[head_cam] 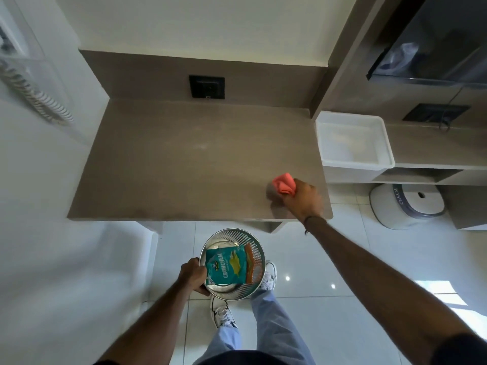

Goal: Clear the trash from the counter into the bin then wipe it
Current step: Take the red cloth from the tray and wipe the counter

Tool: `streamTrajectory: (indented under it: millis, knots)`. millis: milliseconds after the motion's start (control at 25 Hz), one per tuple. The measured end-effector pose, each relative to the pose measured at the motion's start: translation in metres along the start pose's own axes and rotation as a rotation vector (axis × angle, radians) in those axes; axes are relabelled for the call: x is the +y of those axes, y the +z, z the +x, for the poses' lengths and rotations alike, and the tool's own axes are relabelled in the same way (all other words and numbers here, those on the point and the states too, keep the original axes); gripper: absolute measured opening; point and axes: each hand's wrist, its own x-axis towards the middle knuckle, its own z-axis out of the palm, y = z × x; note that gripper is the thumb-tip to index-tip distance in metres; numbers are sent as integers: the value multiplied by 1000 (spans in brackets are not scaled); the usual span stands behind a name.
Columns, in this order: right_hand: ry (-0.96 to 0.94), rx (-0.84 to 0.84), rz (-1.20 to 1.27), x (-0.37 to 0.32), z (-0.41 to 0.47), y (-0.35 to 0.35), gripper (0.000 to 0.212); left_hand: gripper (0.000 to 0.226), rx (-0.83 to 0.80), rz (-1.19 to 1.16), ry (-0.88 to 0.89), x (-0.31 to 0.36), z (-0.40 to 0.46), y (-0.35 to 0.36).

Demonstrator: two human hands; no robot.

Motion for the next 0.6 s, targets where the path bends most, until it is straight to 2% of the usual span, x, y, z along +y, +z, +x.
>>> streamTrajectory:
  millis: [80, 200, 280, 360, 480, 600]
  knots:
    - [1, -74, -135, -2, 4, 4, 23, 34, 9, 0, -6, -4, -1, -2]
    - [-209, -191, -287, -30, -23, 28, 27, 33, 15, -9, -11, -8, -1, -5]
    - [-353, -253, -279, -55, -48, 45, 27, 32, 23, -17, -26, -8, -2, -6]
    - [-409, -370, -200, -74, -65, 55, 23, 29, 28, -28, -33, -7, -2, -7]
    - [-246, -518, 112, -80, -62, 54, 23, 31, 28, -40, -35, -2, -2, -9]
    - [205, -512, 606, -69, -31, 40, 11, 33, 17, -41, -34, 2, -5, -10]
